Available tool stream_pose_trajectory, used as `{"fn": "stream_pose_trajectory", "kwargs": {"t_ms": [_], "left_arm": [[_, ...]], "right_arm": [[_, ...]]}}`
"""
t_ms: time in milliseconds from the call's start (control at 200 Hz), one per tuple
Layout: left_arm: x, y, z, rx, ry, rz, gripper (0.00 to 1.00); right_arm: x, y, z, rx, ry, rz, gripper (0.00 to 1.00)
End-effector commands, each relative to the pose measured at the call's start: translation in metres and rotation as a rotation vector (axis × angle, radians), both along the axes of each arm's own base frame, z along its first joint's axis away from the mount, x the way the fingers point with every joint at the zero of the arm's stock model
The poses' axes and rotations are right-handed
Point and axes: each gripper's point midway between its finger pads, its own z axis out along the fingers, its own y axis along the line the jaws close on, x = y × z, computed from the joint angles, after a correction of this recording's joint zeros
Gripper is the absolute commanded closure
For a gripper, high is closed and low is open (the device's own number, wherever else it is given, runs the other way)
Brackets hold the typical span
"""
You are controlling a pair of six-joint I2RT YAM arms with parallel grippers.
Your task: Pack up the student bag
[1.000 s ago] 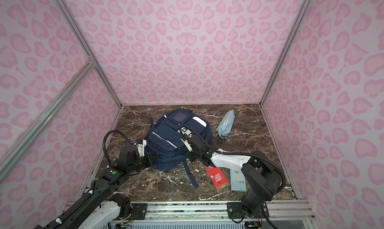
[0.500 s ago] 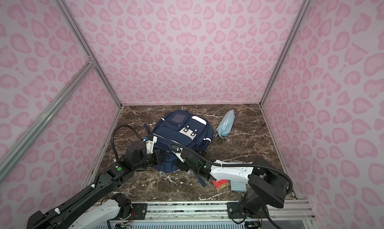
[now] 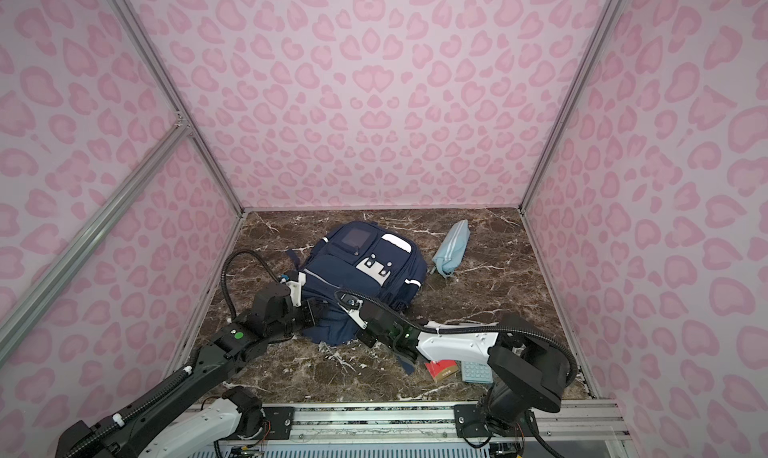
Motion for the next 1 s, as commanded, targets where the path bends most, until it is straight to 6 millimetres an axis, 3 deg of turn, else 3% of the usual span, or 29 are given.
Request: {"fn": "stream_pose_trajectory", "kwargs": {"t_ms": [0,150,305,430,550,820,995], "left_arm": [[0.010,0.040,-0.013,0.120,-0.011,0.135,0.96],[0.018,0.068,-0.017,0.205,-0.029,0.224,0.96],[0.010,0.046,-0.009,0.092,-0.030,0.135,0.97],[-0.005,0.011,0.010,-0.101,-0.041,0.008,0.96],[-0.021,-0.022,0.025,-0.204,-0.055,-0.100,0.97],[-0.029,-0.062,0.050,-0.220,-0.086,-0.233,0.97],[-0.034,-0.089,0.062,-0.255,-0.087,-0.312,0.97]], "right_arm": [[0.011,-0.025,-0.001,-0.028,-0.023,-0.085,1.00],[0.022,-0.058,-0.007,-0.060,-0.023,-0.149,1.00],[0.049,-0.104,-0.022,-0.083,0.042,-0.319,1.00],[0.062,-0.118,-0.014,0.003,0.066,-0.419,0.66],[0.060,-0.109,-0.005,0.047,0.103,-0.394,0.57],[0.013,-0.060,0.068,0.240,-0.056,-0.103,0.34],[0.008,-0.038,0.069,0.188,-0.051,-0.033,0.33]]}}
